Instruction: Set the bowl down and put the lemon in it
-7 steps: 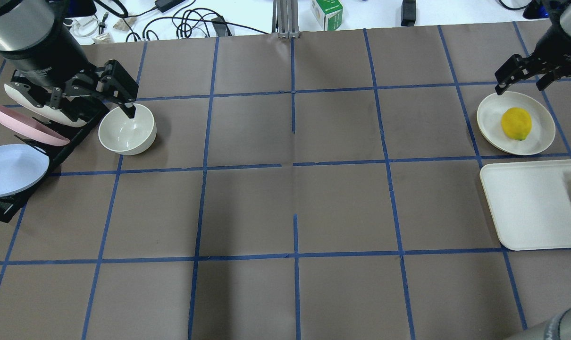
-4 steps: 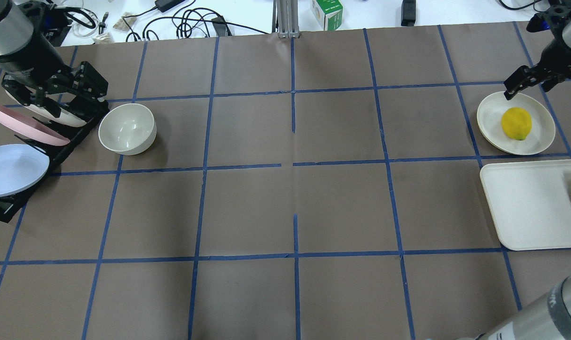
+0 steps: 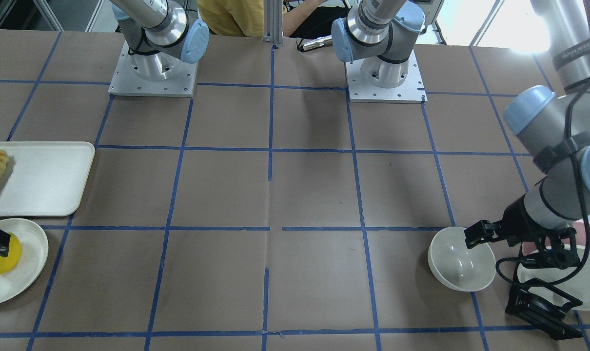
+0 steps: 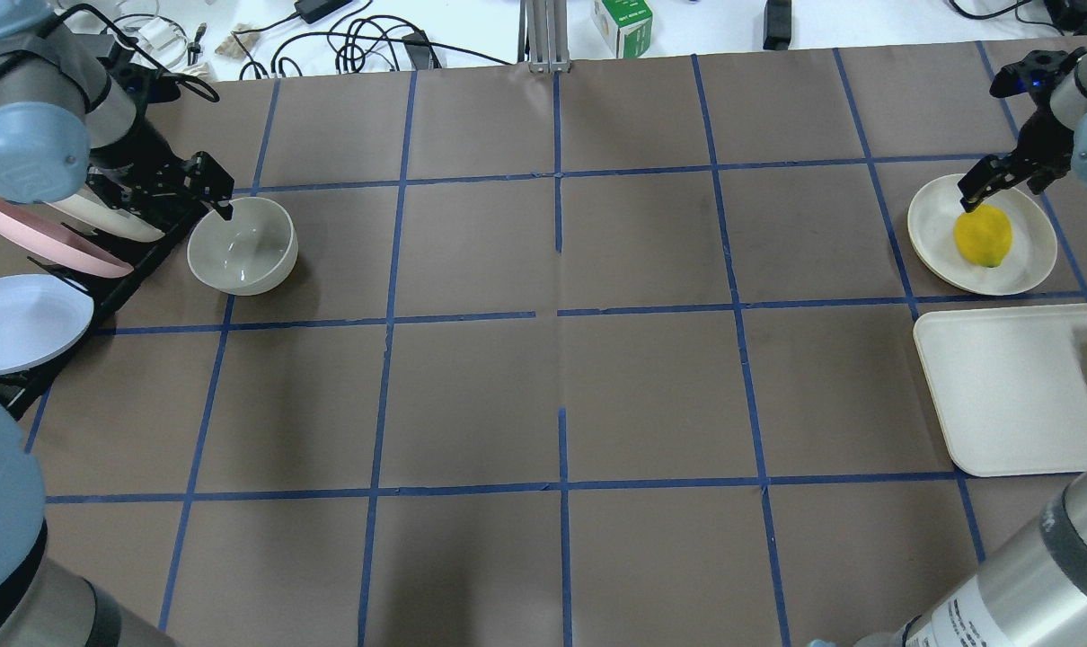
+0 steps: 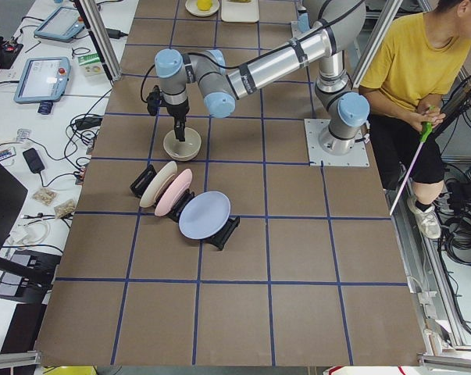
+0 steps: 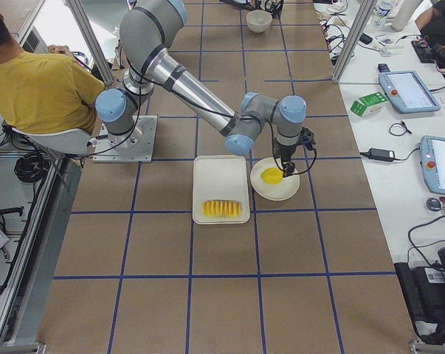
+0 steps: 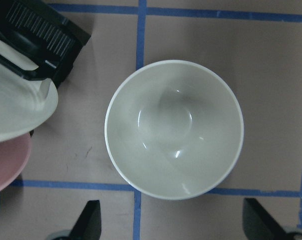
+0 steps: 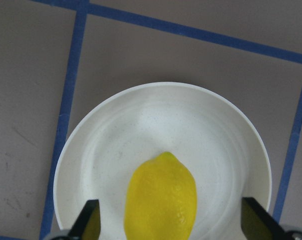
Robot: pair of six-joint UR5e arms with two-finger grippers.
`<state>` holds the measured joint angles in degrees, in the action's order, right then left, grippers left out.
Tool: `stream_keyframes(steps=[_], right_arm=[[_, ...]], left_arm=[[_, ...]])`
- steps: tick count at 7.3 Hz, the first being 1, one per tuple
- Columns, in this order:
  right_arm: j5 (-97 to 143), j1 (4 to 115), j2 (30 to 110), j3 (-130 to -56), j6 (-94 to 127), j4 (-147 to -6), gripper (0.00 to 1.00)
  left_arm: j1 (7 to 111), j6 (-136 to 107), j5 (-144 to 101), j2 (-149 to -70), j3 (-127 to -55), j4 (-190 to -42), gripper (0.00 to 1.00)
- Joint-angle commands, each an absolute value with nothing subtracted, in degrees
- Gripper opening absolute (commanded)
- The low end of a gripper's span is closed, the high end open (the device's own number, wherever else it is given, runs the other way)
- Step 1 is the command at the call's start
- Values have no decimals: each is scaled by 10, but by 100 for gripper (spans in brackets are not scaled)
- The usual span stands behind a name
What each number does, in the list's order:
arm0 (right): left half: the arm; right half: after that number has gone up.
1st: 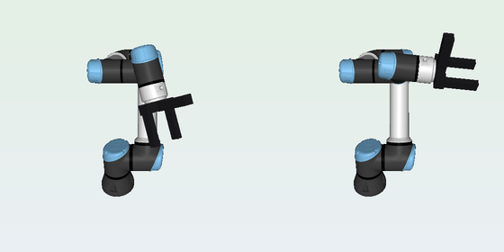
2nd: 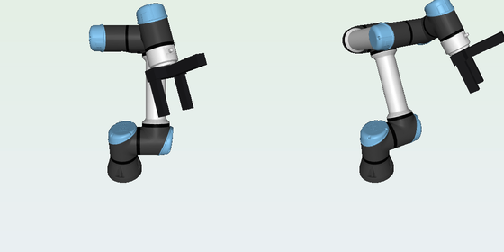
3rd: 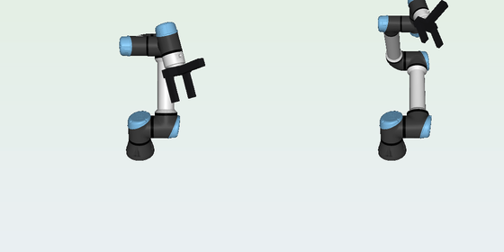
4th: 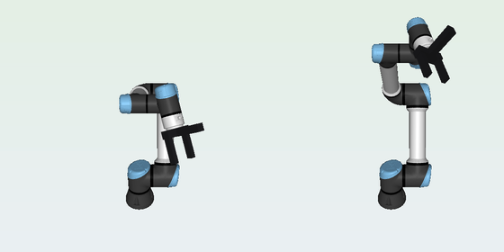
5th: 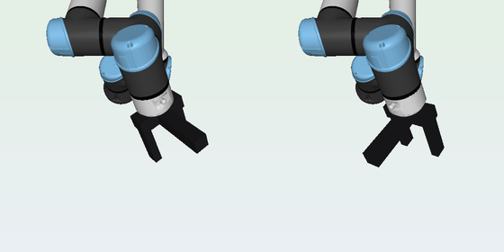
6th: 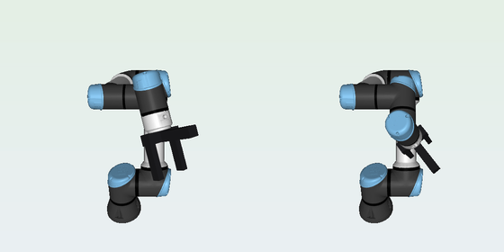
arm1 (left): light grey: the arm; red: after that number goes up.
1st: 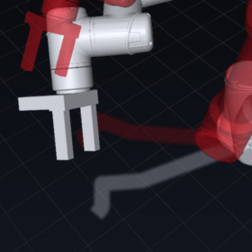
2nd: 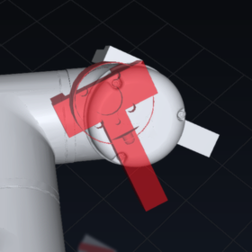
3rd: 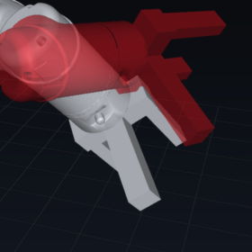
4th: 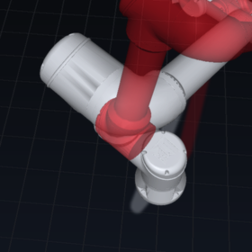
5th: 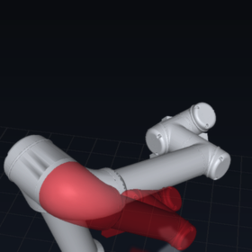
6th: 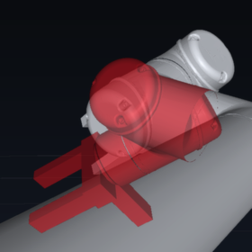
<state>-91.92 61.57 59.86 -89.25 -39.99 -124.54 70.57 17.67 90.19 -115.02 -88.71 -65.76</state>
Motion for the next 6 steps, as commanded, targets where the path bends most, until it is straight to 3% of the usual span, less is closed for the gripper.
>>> stream_keyframes(steps=[1, 4, 5, 6], right_arm=[[-922, 614, 569, -893, -362, -1245, 100], [-924, 614, 557, -894, -344, -1241, 100], [-926, 614, 557, -893, -342, -1238, 90], [-940, 614, 557, -893, -342, -1232, 39]], left_arm=[[702, 209, 907, -1194, -889, -596, 100], [688, 221, 904, -1214, -905, -584, 100], [685, 222, 901, -1215, -905, -584, 82], [685, 223, 902, -1216, -905, -584, 62]])
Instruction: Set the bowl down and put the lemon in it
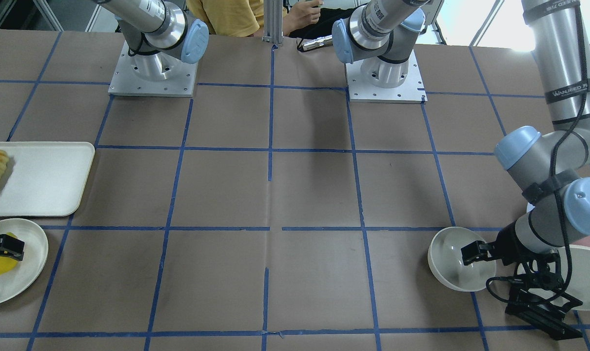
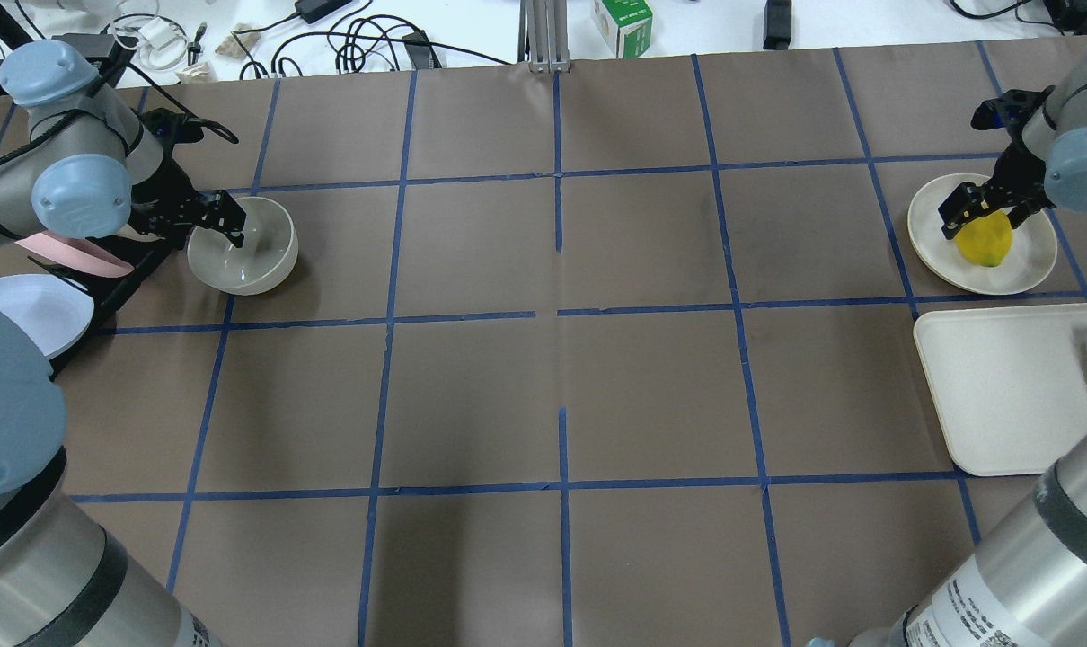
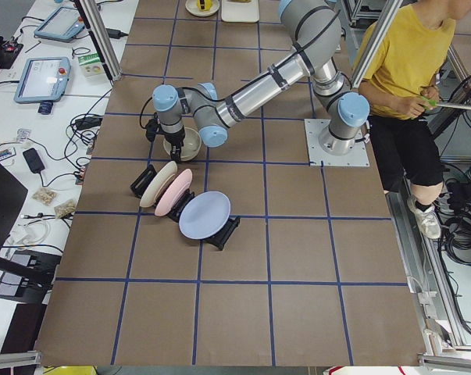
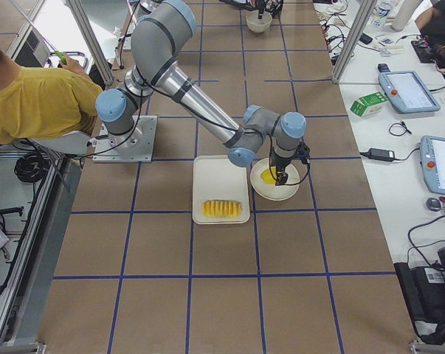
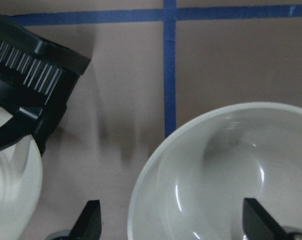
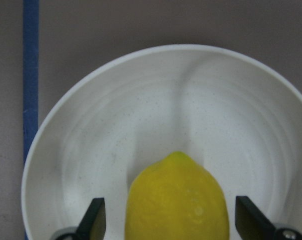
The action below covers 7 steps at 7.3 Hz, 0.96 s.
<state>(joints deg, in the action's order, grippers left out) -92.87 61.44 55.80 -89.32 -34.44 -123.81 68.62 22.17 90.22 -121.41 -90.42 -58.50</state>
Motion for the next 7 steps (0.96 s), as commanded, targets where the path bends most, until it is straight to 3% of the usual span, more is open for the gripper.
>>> stream_keyframes(steps=[1, 2, 7], right_arm=[[-982, 614, 559, -893, -343, -1217, 0], [-985, 614, 566, -885, -343, -1195, 0], [-951, 665, 745, -882, -226, -1003, 0]], left_arm=[[683, 222, 902, -1219, -905, -584, 39], [682, 221, 906, -1220, -904, -584, 2], [698, 215, 857, -1183, -903, -632, 0]])
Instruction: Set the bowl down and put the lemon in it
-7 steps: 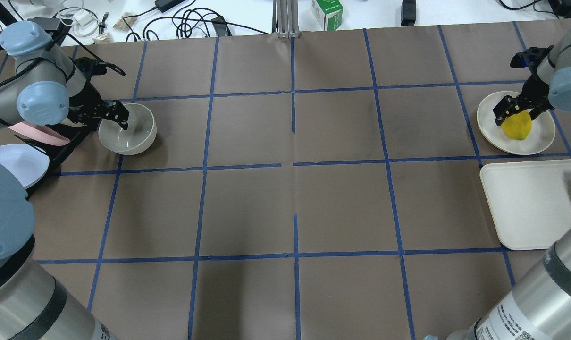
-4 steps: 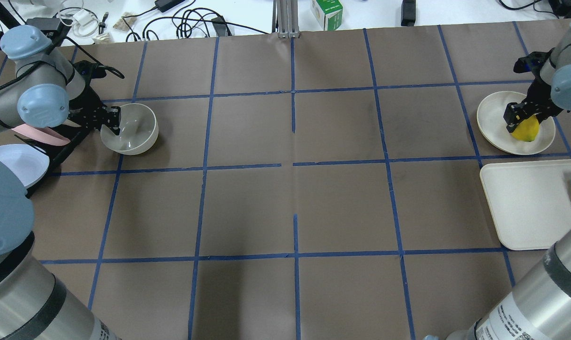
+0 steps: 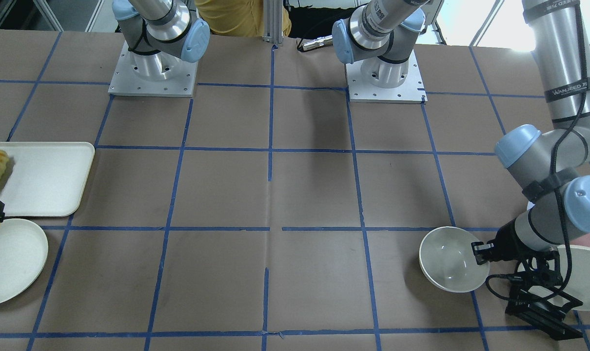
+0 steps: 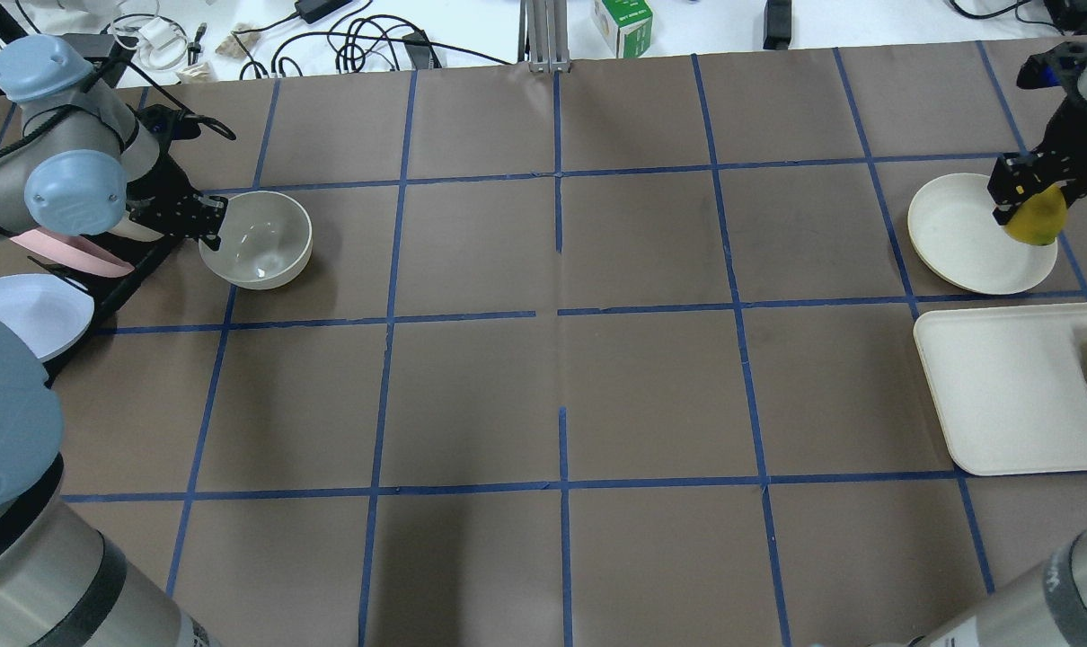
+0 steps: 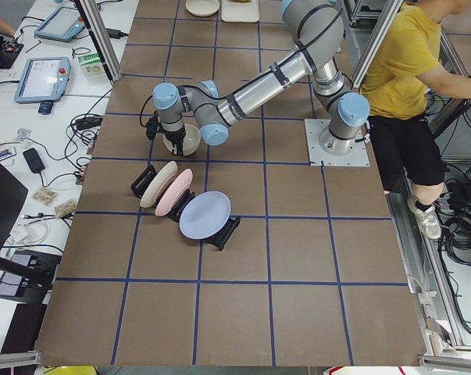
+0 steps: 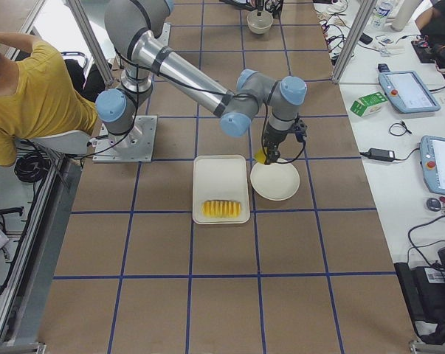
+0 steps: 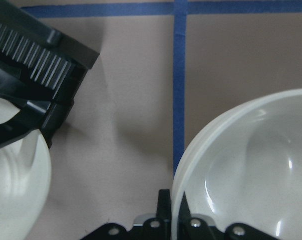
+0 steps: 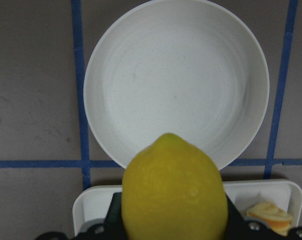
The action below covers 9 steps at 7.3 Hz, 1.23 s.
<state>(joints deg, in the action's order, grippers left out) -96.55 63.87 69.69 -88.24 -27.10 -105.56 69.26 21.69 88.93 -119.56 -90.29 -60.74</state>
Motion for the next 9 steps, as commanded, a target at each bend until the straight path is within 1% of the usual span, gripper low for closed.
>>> stream_keyframes(steps=[1, 2, 3, 4, 5, 6, 7, 9], right_arm=[[-934, 702, 767, -883, -167, -979, 0], [-931, 733, 768, -882, -136, -980, 0], [-923, 751, 772, -882, -132, -980, 0], [-912, 766, 772, -884, -125, -980, 0], [-906, 772, 773, -883, -121, -978, 0], [-888, 793, 773, -883, -82, -977, 0], [-895, 828, 773, -883, -40, -977, 0], [-906, 846, 772, -889, -11, -978, 0]], left_arm=[[702, 214, 812, -1167, -904, -655, 0], [733, 210, 781, -1157, -919, -657, 0], [783, 144, 780, -1148, -942, -645, 0], [835, 74, 780, -1145, -961, -595, 0], [889, 11, 781, -1160, -984, -504, 0], [939, -65, 786, -1160, -1010, -444, 0], [973, -119, 789, -1156, -1019, -431, 0], [1015, -163, 789, -1158, -1026, -431, 0]])
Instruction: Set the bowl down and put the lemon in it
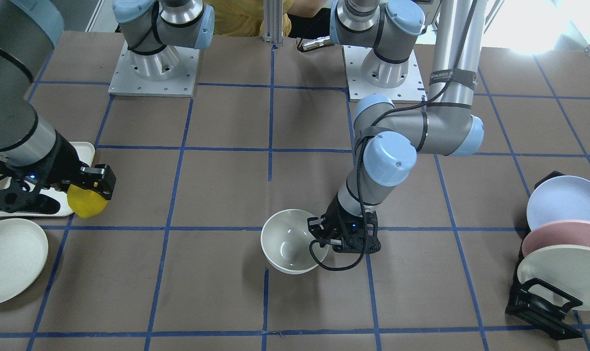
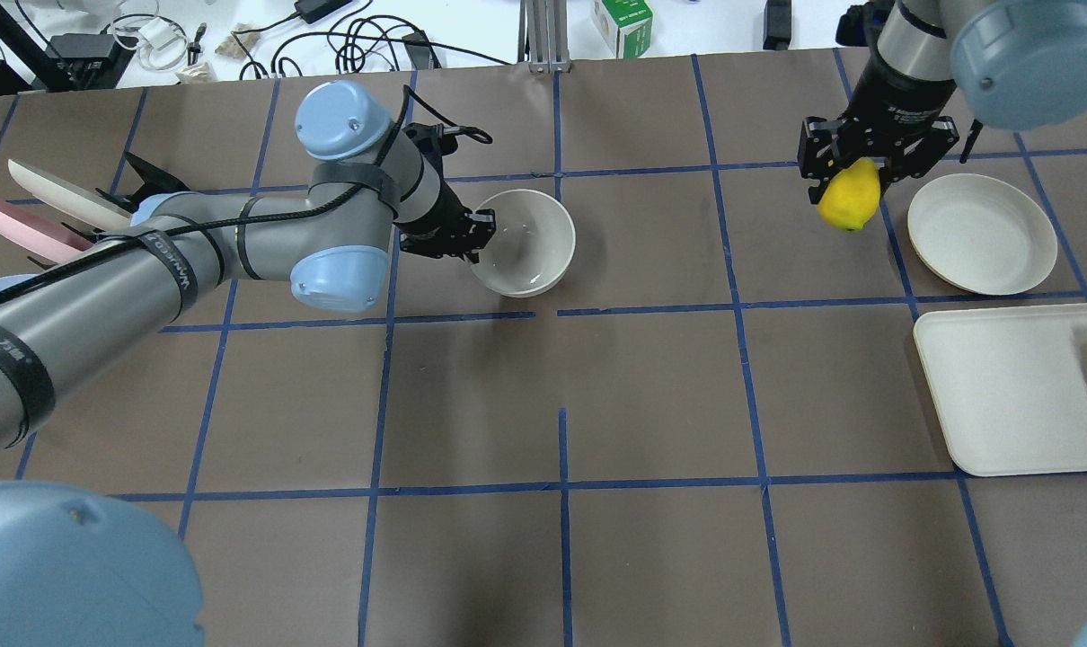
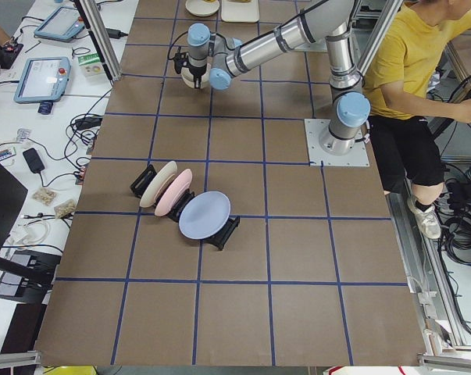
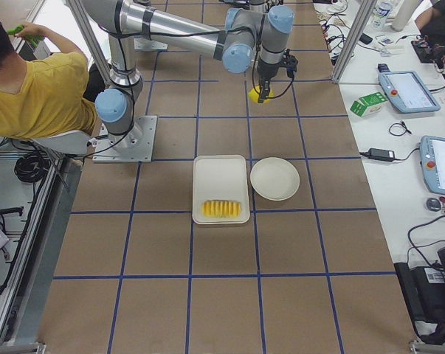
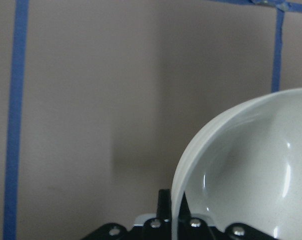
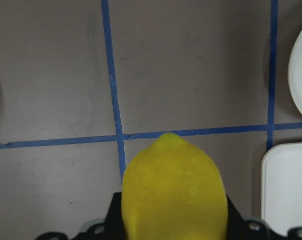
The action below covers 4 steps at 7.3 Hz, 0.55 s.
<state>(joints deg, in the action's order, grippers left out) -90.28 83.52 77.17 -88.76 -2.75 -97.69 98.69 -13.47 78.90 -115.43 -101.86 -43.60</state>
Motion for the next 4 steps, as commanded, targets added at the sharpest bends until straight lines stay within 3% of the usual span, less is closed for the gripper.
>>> stream_keyframes(steps=[1, 2, 3, 4], right_arm=[[-898, 849, 773, -889, -10, -978, 0], [-891, 855, 773, -885, 12, -978, 0], [-891, 868, 771, -883, 25, -980, 0], [-891, 887, 767, -882, 41, -985, 0]], left_arm=[[1019, -174, 791, -1164, -1034, -431, 0], [1020, -172, 791, -1163, -1041, -431, 15], [1017, -164, 800, -1162, -1035, -431, 64], [1006, -158, 835, -1148, -1028, -431, 99]])
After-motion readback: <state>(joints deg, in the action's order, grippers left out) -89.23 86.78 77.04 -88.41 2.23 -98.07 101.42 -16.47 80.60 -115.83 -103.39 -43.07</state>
